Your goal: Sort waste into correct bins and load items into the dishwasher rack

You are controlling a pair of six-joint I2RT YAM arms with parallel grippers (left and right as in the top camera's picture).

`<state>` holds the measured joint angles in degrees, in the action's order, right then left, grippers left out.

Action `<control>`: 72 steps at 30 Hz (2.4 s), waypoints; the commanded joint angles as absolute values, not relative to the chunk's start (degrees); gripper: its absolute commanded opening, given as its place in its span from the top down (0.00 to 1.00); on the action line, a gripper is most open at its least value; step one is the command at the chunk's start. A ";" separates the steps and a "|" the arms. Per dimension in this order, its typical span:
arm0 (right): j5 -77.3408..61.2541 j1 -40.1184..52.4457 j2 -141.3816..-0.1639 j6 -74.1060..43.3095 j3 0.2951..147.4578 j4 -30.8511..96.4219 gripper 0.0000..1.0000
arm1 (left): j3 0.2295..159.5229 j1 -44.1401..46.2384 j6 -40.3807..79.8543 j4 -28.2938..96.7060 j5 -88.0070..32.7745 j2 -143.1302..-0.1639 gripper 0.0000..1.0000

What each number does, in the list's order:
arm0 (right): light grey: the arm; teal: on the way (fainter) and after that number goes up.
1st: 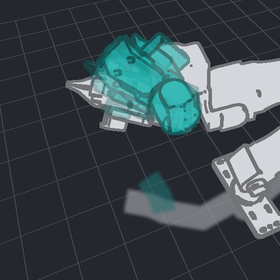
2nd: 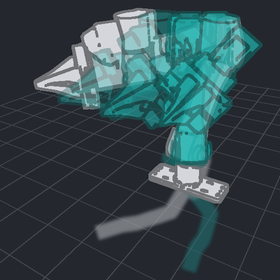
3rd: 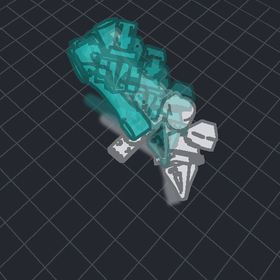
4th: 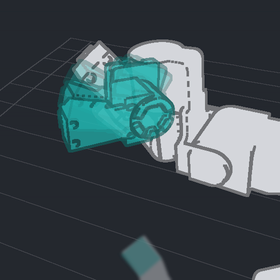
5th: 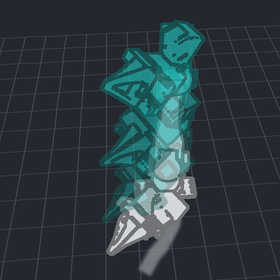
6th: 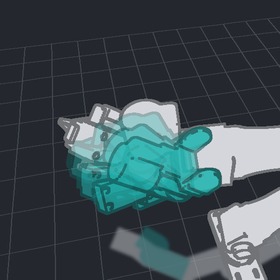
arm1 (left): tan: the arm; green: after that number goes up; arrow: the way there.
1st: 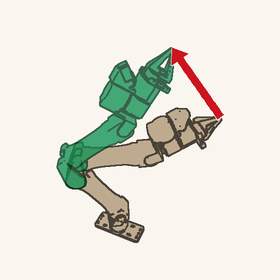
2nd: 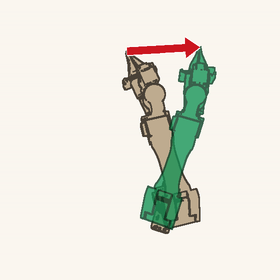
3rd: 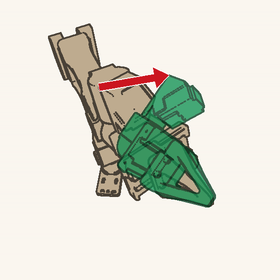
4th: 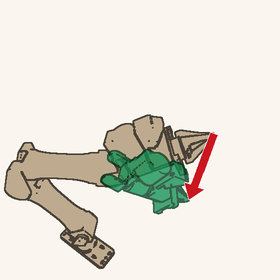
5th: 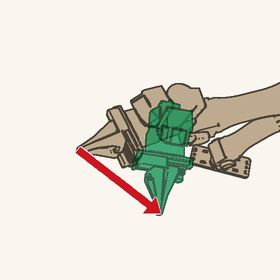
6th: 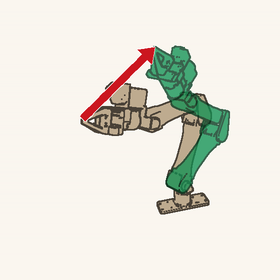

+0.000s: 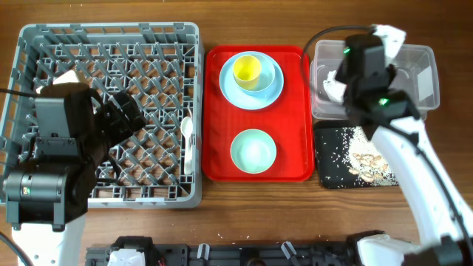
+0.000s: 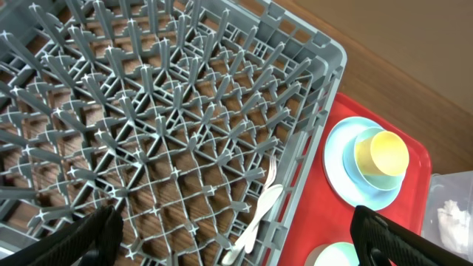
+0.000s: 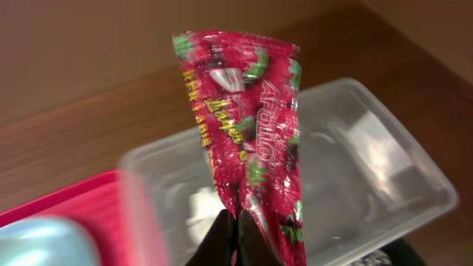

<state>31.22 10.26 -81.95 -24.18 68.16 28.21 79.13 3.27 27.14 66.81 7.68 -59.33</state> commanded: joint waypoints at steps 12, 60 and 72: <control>13.04 -0.30 -44.31 -18.15 67.51 40.38 0.00 | 79.35 2.98 27.05 66.74 8.23 -59.02 0.00; 13.65 -0.30 -32.69 -18.15 67.48 65.67 0.00 | 77.82 47.20 43.86 63.51 -3.97 -83.09 0.00; 13.65 -0.30 -32.69 -18.15 67.48 65.67 0.00 | 77.82 55.22 41.95 45.01 6.44 -108.16 0.81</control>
